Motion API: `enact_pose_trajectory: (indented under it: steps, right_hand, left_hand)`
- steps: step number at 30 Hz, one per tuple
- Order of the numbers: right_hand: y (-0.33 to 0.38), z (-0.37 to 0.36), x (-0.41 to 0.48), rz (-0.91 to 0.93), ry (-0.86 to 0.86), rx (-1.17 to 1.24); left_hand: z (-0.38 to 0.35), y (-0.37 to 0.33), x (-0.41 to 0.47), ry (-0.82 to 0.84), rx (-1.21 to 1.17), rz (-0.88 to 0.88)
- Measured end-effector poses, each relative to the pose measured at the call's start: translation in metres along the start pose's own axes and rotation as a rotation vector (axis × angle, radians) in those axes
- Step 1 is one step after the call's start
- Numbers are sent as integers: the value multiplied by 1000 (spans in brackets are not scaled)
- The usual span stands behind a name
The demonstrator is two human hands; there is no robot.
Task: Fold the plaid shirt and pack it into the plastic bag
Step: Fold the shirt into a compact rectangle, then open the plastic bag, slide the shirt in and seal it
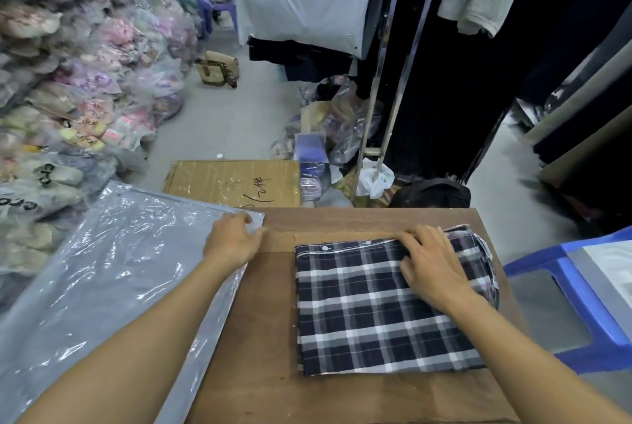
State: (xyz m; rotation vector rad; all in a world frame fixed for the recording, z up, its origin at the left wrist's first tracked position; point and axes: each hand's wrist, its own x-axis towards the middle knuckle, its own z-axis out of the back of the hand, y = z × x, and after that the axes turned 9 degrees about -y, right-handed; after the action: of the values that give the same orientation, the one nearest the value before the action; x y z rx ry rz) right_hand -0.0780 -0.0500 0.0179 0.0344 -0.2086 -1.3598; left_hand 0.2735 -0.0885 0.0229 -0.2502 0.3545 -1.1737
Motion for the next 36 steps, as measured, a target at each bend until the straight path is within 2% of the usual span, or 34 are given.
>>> enact_pose_trajectory:
  steps: [2, 6, 13, 16, 19, 24, 31, 36]
  right_hand:
    - [15, -1, -3, 34, -7, 59]
    - [52, -1, 2, 87, 7, 200]
    - [122, -14, 38, 134, 108, 369]
    - [150, -23, 46, 170, 140, 404]
    - [170, -32, 45, 250, 189, 394]
    - [184, -48, 23, 416, 245, 259]
    - [175, -53, 0, 530, 197, 160]
    - [169, -54, -10, 556, 207, 106]
  left_hand:
    - [-2, 14, 10, -20, 105, 34]
    - [-11, 38, 17, 147, 121, 122]
    - [-11, 42, -8, 138, 19, -140]
    - [-12, 37, -28, 125, -42, -196]
    - [-11, 31, -46, 36, -11, -217]
    - [-15, 18, -56, -59, 43, -119]
    - [-25, 2, -43, -19, 136, -86]
    - [-26, 3, -36, -11, 172, -179]
